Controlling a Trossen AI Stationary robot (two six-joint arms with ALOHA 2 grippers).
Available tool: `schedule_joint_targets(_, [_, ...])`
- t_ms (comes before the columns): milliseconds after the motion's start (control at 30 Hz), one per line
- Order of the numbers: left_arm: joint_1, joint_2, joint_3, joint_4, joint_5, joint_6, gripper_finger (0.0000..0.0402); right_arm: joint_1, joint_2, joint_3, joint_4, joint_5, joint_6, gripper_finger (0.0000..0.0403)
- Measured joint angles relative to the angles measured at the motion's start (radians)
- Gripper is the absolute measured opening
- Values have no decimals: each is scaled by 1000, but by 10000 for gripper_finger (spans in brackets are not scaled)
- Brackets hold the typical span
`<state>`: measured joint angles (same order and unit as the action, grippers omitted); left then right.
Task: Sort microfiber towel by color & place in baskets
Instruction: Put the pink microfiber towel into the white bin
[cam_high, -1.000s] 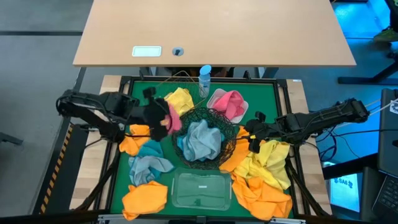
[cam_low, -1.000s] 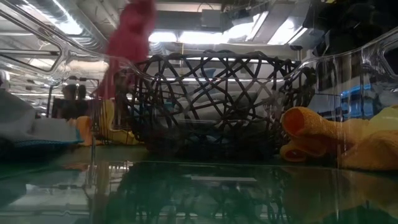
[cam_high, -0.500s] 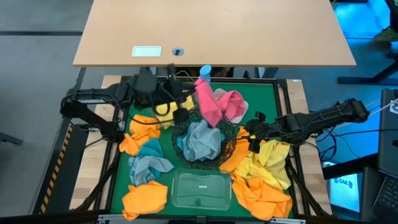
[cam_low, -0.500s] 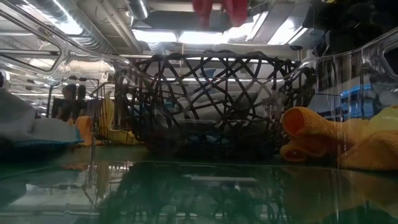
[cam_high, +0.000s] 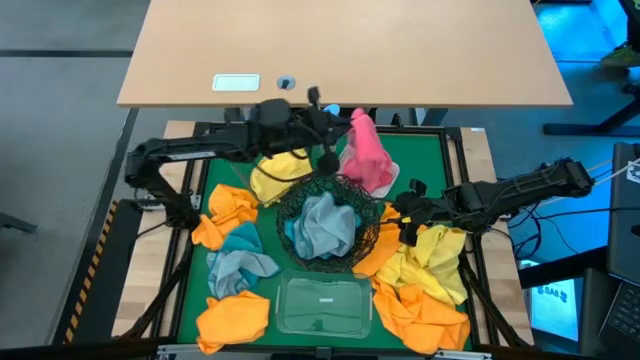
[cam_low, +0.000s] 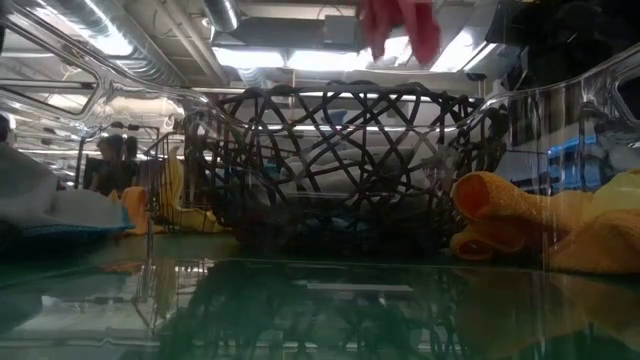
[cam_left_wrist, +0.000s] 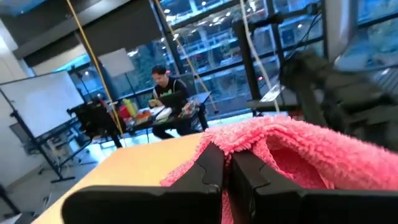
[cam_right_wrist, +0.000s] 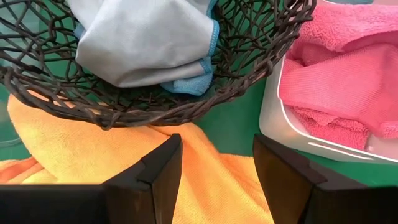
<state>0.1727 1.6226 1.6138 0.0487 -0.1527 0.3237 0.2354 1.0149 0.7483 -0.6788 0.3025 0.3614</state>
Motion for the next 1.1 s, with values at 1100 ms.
schedule_joint_targets(1100, [82, 501, -1, -198, -47, -86, 1, 0, 0, 0, 5, -87, 0, 193])
